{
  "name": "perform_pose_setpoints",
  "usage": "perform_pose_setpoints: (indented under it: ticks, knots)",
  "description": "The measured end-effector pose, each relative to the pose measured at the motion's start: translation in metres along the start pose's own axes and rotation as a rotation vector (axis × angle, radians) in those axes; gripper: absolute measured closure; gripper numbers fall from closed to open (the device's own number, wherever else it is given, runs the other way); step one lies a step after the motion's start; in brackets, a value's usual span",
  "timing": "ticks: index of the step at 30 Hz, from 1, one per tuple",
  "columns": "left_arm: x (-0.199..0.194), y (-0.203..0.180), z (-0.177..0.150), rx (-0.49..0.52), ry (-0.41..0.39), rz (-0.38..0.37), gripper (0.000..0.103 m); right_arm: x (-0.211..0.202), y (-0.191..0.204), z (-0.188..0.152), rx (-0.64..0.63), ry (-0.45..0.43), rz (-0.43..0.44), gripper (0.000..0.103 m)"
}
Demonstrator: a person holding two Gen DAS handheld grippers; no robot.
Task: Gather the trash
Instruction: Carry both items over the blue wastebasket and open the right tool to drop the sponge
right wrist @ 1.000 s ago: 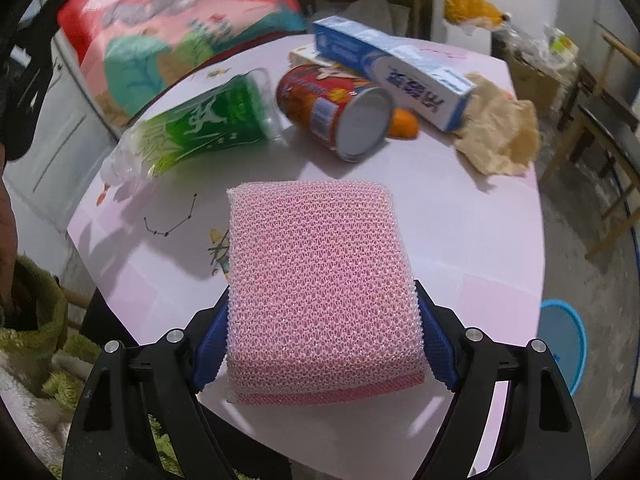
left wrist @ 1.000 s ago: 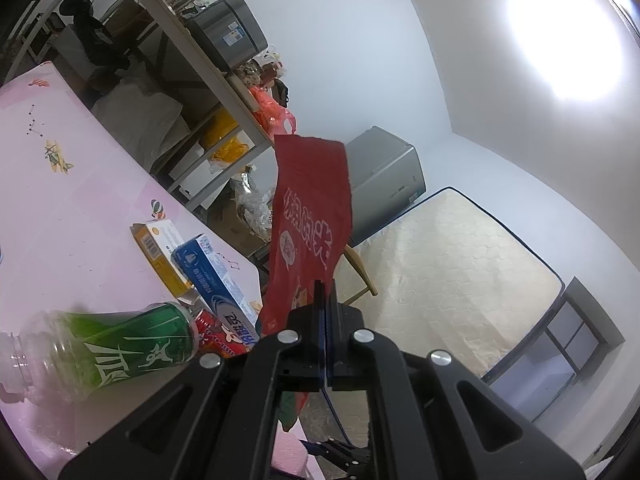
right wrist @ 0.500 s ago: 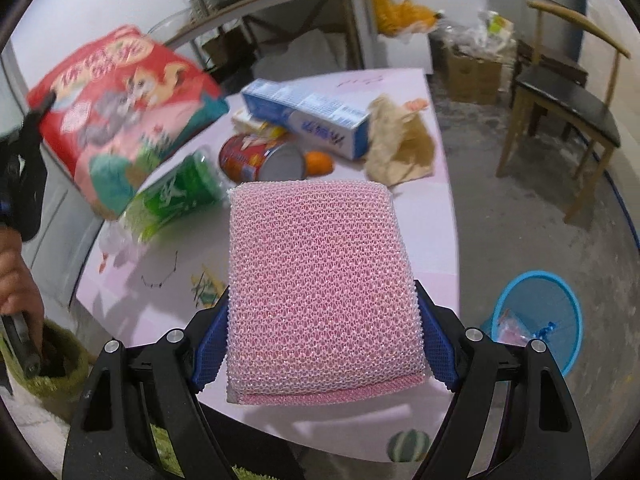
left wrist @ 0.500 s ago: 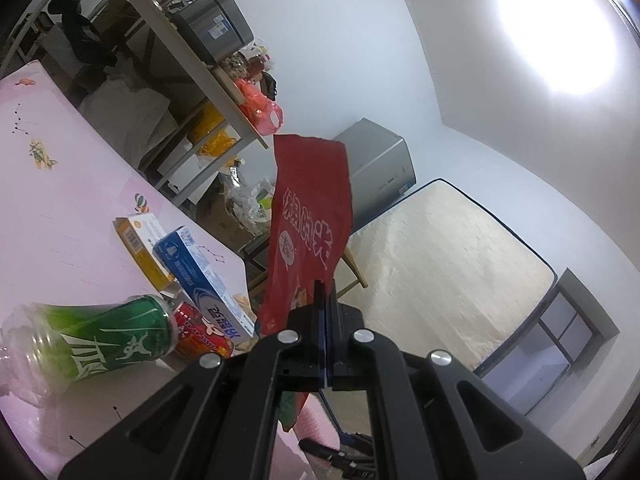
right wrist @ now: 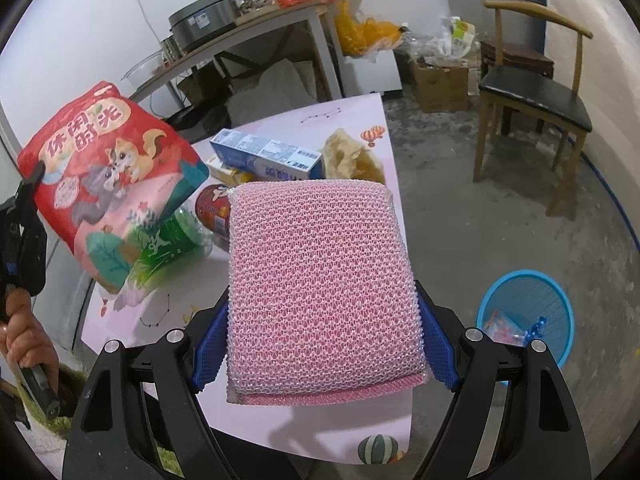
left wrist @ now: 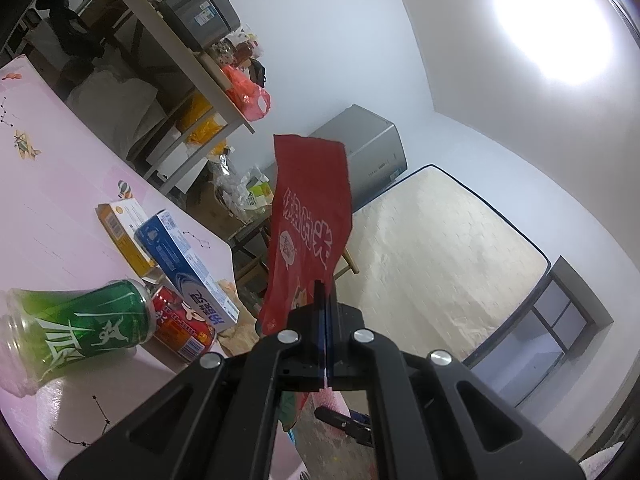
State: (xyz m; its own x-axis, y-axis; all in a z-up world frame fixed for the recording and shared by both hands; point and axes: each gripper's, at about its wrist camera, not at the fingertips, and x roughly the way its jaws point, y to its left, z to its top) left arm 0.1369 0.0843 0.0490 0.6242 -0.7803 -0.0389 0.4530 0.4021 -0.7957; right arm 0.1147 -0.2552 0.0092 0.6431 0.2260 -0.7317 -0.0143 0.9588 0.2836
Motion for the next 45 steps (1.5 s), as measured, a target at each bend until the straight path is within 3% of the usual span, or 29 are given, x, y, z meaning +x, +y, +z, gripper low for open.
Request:
perform_pose_setpoints:
  ticks: [9, 18, 24, 28, 33, 40, 45]
  knots:
    - [0.007, -0.004, -0.005, 0.000, 0.028, -0.010, 0.103, -0.005, -0.011, 0.000, 0.043, -0.020, 0.001, 0.026]
    - [0.036, -0.025, -0.016, 0.013, 0.121, -0.072, 0.103, -0.042, -0.052, -0.007, 0.185, -0.130, -0.035, 0.026]
    - [0.097, -0.053, -0.038, 0.033, 0.278, -0.165, 0.103, -0.090, -0.123, -0.041, 0.383, -0.226, -0.134, 0.026]
    - [0.161, -0.071, -0.070, 0.042, 0.442, -0.182, 0.103, -0.100, -0.174, -0.075, 0.539, -0.236, -0.153, 0.026]
    - [0.249, -0.082, -0.126, 0.069, 0.644, -0.124, 0.103, -0.094, -0.229, -0.114, 0.726, -0.213, -0.127, 0.026]
    - [0.367, -0.062, -0.224, 0.079, 0.924, 0.081, 0.103, -0.053, -0.287, -0.140, 0.901, -0.172, -0.051, 0.026]
    - [0.431, -0.044, -0.280, 0.077, 1.034, 0.167, 0.103, -0.031, -0.313, -0.143, 0.972, -0.154, -0.059, 0.026]
